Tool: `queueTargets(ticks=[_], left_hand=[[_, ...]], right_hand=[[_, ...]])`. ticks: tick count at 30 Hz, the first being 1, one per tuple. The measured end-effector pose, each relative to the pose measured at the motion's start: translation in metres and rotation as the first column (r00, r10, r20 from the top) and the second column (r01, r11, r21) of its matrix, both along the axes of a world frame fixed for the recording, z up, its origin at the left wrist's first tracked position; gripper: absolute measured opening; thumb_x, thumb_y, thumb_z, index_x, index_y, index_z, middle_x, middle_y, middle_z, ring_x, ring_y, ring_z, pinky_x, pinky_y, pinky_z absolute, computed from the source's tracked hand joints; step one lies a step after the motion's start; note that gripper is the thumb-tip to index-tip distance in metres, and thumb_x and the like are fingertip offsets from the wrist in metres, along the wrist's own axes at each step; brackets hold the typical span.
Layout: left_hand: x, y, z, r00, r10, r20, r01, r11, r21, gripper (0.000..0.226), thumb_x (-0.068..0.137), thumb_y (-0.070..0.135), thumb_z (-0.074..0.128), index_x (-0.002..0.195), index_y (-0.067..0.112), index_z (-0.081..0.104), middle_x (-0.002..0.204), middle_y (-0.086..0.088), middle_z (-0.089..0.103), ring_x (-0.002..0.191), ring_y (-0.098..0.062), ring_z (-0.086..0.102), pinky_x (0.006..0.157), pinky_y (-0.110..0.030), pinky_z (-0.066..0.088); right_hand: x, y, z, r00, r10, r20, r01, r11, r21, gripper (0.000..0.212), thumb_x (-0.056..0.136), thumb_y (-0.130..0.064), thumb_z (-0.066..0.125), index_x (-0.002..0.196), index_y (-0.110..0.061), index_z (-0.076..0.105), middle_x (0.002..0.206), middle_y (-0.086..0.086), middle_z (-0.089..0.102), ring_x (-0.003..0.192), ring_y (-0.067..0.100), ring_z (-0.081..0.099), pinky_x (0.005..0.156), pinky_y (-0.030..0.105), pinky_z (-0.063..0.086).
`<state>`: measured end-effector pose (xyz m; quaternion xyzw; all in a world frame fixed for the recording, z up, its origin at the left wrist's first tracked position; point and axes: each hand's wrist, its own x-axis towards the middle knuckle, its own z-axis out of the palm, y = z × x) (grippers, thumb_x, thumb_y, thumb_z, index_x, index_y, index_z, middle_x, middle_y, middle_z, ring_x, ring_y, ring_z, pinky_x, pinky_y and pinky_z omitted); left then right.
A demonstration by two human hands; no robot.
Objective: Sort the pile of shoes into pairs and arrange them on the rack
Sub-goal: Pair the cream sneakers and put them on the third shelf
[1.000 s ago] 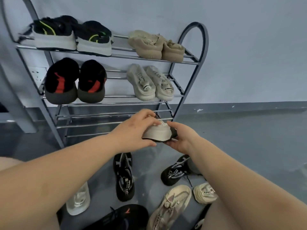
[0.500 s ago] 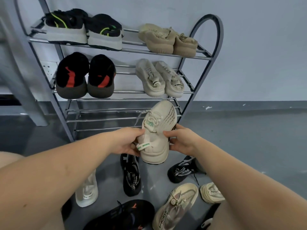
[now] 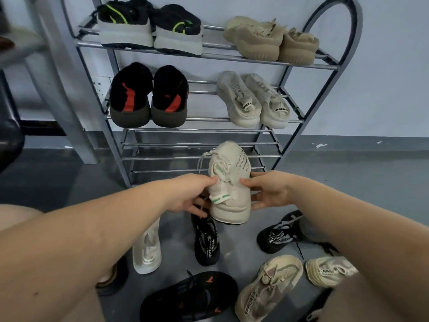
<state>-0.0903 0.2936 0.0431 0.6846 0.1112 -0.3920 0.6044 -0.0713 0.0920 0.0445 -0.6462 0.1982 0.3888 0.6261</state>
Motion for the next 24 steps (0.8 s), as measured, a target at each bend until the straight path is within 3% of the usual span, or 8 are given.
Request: queueTargets(ticks=[3, 6, 8, 11, 15, 18, 21, 24], left_hand=[[0.005, 0.008, -0.003, 1.0, -0.026, -0.001, 0.026, 1.0, -0.008, 0.031, 0.091, 0.046, 0.05, 0.104, 0.019, 0.059, 0.098, -0.002, 0.064, 0.089, -0.022, 0.062, 0.088, -0.044, 0.051], [0.007, 0.017, -0.022, 0.999, -0.027, 0.038, 0.027, 1.0, 0.01, 0.019, 0.091, 0.023, 0.059, 0.109, 0.021, 0.059, 0.102, 0.0, 0.067, 0.093, -0.018, 0.064, 0.091, -0.041, 0.052], [0.004, 0.024, -0.043, 1.0, 0.017, 0.013, -0.018, 1.0, 0.012, 0.023, 0.092, 0.014, 0.058, 0.114, 0.02, 0.058, 0.101, 0.001, 0.067, 0.088, -0.016, 0.064, 0.081, -0.034, 0.055], [-0.008, 0.037, -0.077, 0.991, 0.112, -0.07, -0.112, 0.994, 0.006, 0.022, 0.092, 0.012, 0.057, 0.113, 0.018, 0.059, 0.098, 0.001, 0.068, 0.085, -0.015, 0.065, 0.071, -0.029, 0.055], [-0.032, 0.053, -0.125, 0.967, 0.18, -0.179, -0.174, 0.984, 0.049, 0.027, 0.091, 0.008, 0.057, 0.118, 0.014, 0.06, 0.11, -0.006, 0.068, 0.092, -0.02, 0.066, 0.072, -0.032, 0.056], [-0.045, 0.064, -0.152, 0.947, 0.225, -0.228, -0.213, 0.974, 0.076, 0.027, 0.092, 0.006, 0.054, 0.118, 0.013, 0.059, 0.104, -0.007, 0.068, 0.088, -0.019, 0.065, 0.069, -0.032, 0.056], [-0.05, 0.073, -0.173, 0.924, 0.276, -0.264, -0.253, 0.96, 0.116, 0.025, 0.092, 0.008, 0.056, 0.116, 0.012, 0.06, 0.106, -0.008, 0.069, 0.095, -0.022, 0.065, 0.079, -0.038, 0.056], [-0.048, 0.074, -0.185, 0.906, 0.324, -0.272, -0.292, 0.944, 0.152, 0.022, 0.091, 0.012, 0.059, 0.112, 0.013, 0.062, 0.104, -0.009, 0.07, 0.096, -0.024, 0.066, 0.083, -0.04, 0.056]], right_hand=[[0.004, 0.009, -0.009, 1.0, -0.004, -0.017, 0.004, 1.0, 0.02, 0.013, 0.094, -0.014, 0.054, 0.106, -0.012, 0.059, 0.107, 0.006, 0.061, 0.097, 0.024, 0.06, 0.083, 0.043, 0.052], [0.0, 0.023, -0.033, 0.997, -0.076, 0.004, 0.076, 0.995, 0.06, 0.019, 0.094, -0.013, 0.056, 0.112, -0.012, 0.059, 0.108, 0.008, 0.063, 0.097, 0.024, 0.06, 0.085, 0.044, 0.052], [-0.006, 0.032, -0.053, 0.991, -0.132, 0.006, 0.131, 0.988, 0.076, 0.016, 0.093, -0.012, 0.057, 0.109, -0.012, 0.06, 0.106, 0.006, 0.064, 0.096, 0.023, 0.06, 0.085, 0.045, 0.051], [-0.017, 0.047, -0.087, 0.985, -0.174, -0.01, 0.175, 0.981, 0.079, 0.027, 0.094, -0.017, 0.058, 0.121, -0.015, 0.057, 0.105, 0.002, 0.065, 0.098, 0.022, 0.06, 0.079, 0.04, 0.053], [-0.036, 0.069, -0.133, 0.985, -0.153, -0.077, 0.157, 0.986, 0.052, 0.035, 0.094, -0.023, 0.057, 0.128, -0.021, 0.053, 0.107, -0.001, 0.065, 0.09, 0.018, 0.061, 0.069, 0.033, 0.053], [-0.045, 0.086, -0.161, 0.981, -0.129, -0.144, 0.134, 0.991, 0.028, 0.039, 0.094, -0.026, 0.058, 0.132, -0.023, 0.05, 0.115, 0.002, 0.064, 0.095, 0.022, 0.062, 0.078, 0.037, 0.055], [-0.045, 0.1, -0.178, 0.97, -0.098, -0.223, 0.092, 0.995, -0.037, 0.031, 0.094, -0.031, 0.058, 0.121, -0.018, 0.052, 0.103, 0.003, 0.065, 0.098, 0.026, 0.062, 0.083, 0.04, 0.052], [-0.04, 0.113, -0.186, 0.958, -0.013, -0.286, -0.017, 0.995, -0.103, 0.035, 0.09, -0.045, 0.058, 0.111, -0.016, 0.058, 0.099, 0.003, 0.066, 0.094, 0.025, 0.062, 0.074, 0.039, 0.052]])
